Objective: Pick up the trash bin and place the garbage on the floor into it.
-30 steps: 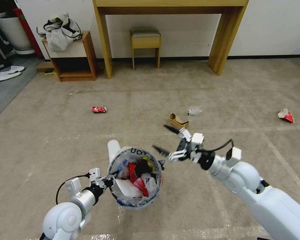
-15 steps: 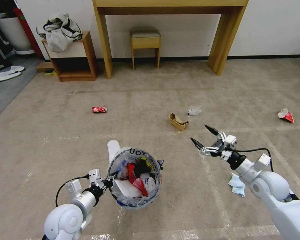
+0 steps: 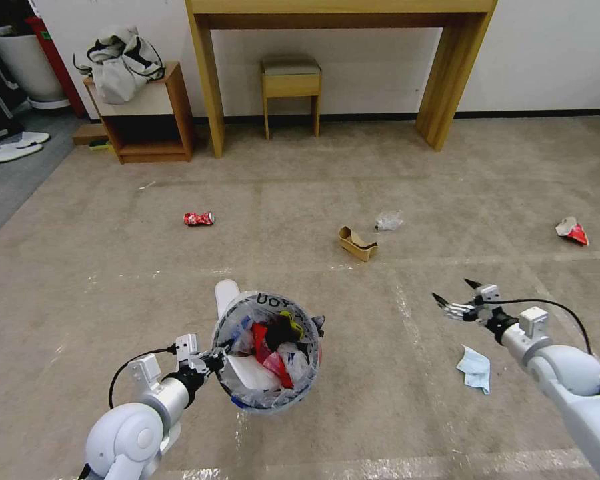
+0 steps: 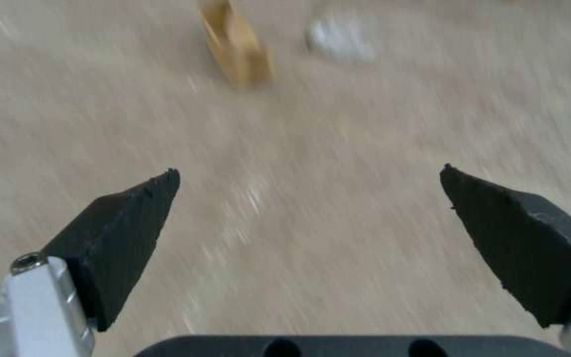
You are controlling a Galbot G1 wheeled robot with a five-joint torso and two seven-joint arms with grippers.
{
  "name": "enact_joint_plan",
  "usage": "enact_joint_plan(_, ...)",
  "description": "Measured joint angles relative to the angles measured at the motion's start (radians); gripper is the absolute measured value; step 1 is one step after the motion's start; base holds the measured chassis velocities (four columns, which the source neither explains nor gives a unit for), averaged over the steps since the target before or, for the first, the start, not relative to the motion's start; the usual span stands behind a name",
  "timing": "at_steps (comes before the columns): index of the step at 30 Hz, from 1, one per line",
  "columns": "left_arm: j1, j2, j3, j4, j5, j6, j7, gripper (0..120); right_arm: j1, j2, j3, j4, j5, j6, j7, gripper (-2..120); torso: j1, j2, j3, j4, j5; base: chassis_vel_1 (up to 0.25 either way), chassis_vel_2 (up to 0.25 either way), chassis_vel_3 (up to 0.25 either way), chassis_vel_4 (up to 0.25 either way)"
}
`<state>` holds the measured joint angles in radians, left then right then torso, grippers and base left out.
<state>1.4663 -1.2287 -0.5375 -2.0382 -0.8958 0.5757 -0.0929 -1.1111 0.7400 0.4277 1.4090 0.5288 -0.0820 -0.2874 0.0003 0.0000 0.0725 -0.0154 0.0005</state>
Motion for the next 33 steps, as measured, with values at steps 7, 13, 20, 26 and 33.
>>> enact_joint_plan(7, -0.001, 0.0, -0.003, 0.003, -0.002, 0.0, 0.0, 0, 0.02, -0.115, -0.043, 0.0, 0.01, -0.191, 0.025, 100, 0.0, 0.0, 0.0, -0.0002, -0.0004, 0.0, 0.0, 0.0, 0.0)
enact_joint_plan(13, -0.013, -0.001, -0.002, 0.009, -0.007, 0.0, 0.002, 0, 0.055, -0.234, -0.115, -0.05, -0.003, -0.289, -0.038, 100, 0.0, 0.0, 0.0, 0.0003, -0.0002, 0.0, 0.0, 0.0, 0.0)
enact_joint_plan(20, -0.025, -0.002, 0.016, 0.025, -0.008, -0.004, 0.017, 0, 0.04, -0.292, -0.135, -0.164, -0.133, -0.246, -0.172, 100, 0.0, 0.0, 0.0, -0.0002, -0.0004, 0.0, 0.0, 0.0, 0.0)
enact_joint_plan(26, -0.026, -0.008, 0.02, 0.03, -0.001, -0.008, 0.026, 0, 0.029, -0.296, -0.151, -0.165, -0.157, -0.247, -0.179, 100, 0.0, 0.0, 0.0, 0.0003, -0.0006, 0.0, 0.0, 0.0, 0.0)
enact_joint_plan(33, -0.023, -0.006, 0.02, 0.033, 0.001, -0.011, 0.033, 0, 0.005, -0.243, -0.174, -0.198, -0.028, -0.329, -0.041, 100, 0.0, 0.0, 0.0, -0.0003, -0.0003, 0.0, 0.0, 0.0, 0.0)
